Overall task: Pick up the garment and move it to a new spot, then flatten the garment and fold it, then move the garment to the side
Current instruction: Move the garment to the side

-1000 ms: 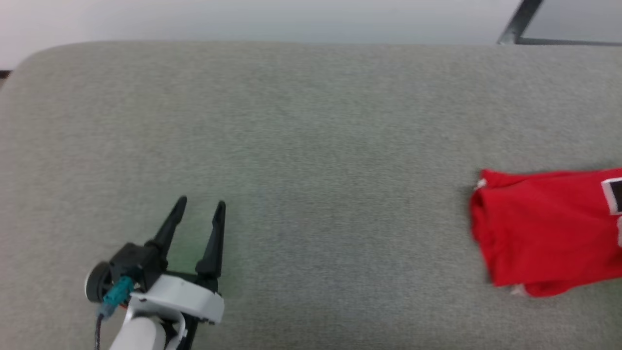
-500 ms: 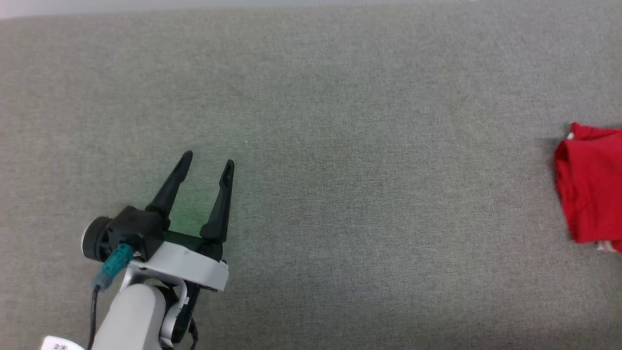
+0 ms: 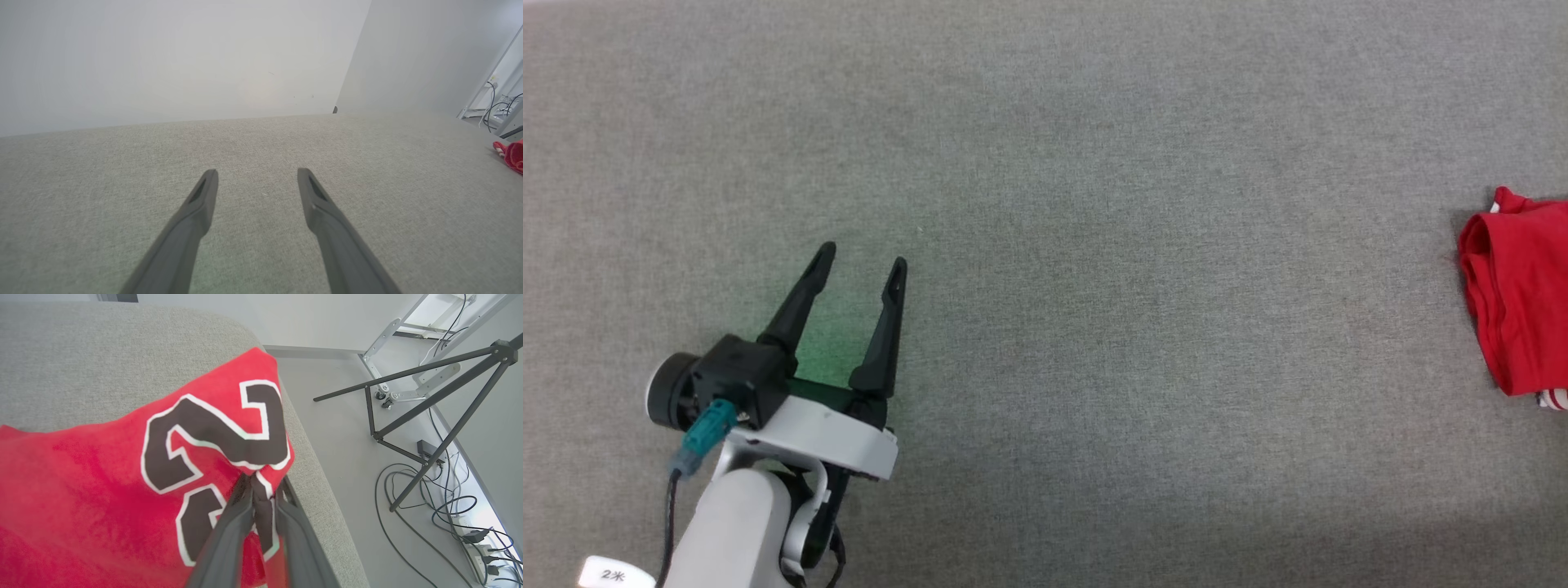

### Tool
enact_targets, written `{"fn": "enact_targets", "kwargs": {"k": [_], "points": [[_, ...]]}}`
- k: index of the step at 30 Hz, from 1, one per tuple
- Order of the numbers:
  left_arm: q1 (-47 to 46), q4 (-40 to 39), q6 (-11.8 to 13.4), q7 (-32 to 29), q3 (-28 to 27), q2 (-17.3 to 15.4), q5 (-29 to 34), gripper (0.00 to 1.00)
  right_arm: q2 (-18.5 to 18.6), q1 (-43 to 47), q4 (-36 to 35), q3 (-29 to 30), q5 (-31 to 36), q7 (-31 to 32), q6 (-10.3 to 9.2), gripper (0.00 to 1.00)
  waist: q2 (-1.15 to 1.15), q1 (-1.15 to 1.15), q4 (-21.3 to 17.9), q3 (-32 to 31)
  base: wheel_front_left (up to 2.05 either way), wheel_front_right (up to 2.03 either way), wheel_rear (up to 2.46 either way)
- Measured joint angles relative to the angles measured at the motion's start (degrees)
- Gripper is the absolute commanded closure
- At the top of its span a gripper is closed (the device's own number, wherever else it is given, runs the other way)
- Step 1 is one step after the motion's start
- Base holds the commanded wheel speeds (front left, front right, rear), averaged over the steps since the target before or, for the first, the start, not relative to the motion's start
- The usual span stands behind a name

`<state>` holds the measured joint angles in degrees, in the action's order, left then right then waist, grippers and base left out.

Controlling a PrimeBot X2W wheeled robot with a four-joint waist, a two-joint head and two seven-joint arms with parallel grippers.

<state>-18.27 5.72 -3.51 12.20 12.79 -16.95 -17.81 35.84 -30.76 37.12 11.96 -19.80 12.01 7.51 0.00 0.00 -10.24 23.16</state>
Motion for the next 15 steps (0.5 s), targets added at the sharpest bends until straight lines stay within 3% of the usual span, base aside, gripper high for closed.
{"fn": "enact_targets", "kwargs": {"k": [3,5,7,15], "points": [[-0.08,0.18,0.07,0.01,0.1,-0.02,-0.2,0.0,-0.18,-0.76,1.02,-0.7,0.63,-0.77,0.0,0.46,0.0,0.0,-0.06,-0.22,0.0,0.0,0.0],[-0.1,0.47,0.08,0.16,0.32,0.1,-0.3,0.0,-0.26,-0.92,1.89,-1.04,0.7,-0.96,0.0,0.16,0.0,0.0,-0.02,-0.53,0.0,0.0,0.0],[-0.19,0.79,0.08,0.33,0.57,0.37,-0.34,0.0,-0.21,-1.27,2.75,-1.18,0.74,-1.14,0.0,0.0,0.0,0.0,0.09,-0.91,0.0,0.0,0.0],[-0.04,2.92,0.26,1.29,0.71,1.19,-0.98,0.0,0.13,-1.39,4.95,-2.44,1.14,-2.86,0.0,0.0,0.0,0.0,1.34,-3.7,0.0,0.0,0.0]]}}
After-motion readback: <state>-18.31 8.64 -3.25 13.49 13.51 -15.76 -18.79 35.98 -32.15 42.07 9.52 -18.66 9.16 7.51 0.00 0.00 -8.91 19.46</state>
